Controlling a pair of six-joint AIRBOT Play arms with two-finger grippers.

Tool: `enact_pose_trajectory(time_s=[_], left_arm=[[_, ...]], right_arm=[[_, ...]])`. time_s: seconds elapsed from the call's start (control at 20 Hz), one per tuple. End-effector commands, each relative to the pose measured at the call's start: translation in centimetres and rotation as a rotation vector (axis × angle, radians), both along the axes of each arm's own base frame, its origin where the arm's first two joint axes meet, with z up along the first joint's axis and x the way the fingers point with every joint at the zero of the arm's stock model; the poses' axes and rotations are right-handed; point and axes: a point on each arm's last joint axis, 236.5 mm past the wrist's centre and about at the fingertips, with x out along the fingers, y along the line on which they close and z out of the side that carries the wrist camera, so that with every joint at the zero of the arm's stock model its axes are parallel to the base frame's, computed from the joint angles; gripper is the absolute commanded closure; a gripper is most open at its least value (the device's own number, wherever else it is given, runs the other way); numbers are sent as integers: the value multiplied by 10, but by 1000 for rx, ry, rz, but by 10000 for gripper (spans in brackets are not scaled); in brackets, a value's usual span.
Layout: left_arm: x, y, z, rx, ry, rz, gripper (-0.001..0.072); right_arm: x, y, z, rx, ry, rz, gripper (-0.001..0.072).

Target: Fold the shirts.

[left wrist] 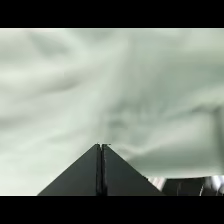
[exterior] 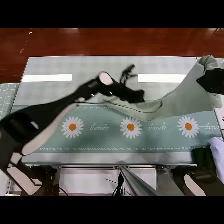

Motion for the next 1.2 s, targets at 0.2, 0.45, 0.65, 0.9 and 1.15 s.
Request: enact_pose_trajectory(time_s=[0.2, 0.45, 0.65, 0.9, 1.15], left_arm=[[141, 260, 200, -15, -430, 499, 689], [97, 399, 314, 27, -653, 724, 689], [32, 431, 347, 114, -724, 724, 688], [-20, 423, 380, 155, -827, 715, 688], [-20, 425, 366, 182, -796, 708, 688]], right_arm=[[59, 32, -36, 69, 30, 98, 673], [96, 109, -109, 44, 120, 251, 672], [112, 180, -164, 115, 161, 298, 672], [122, 250, -205, 275, 172, 289, 671], [114, 286, -218, 336, 180, 312, 266]])
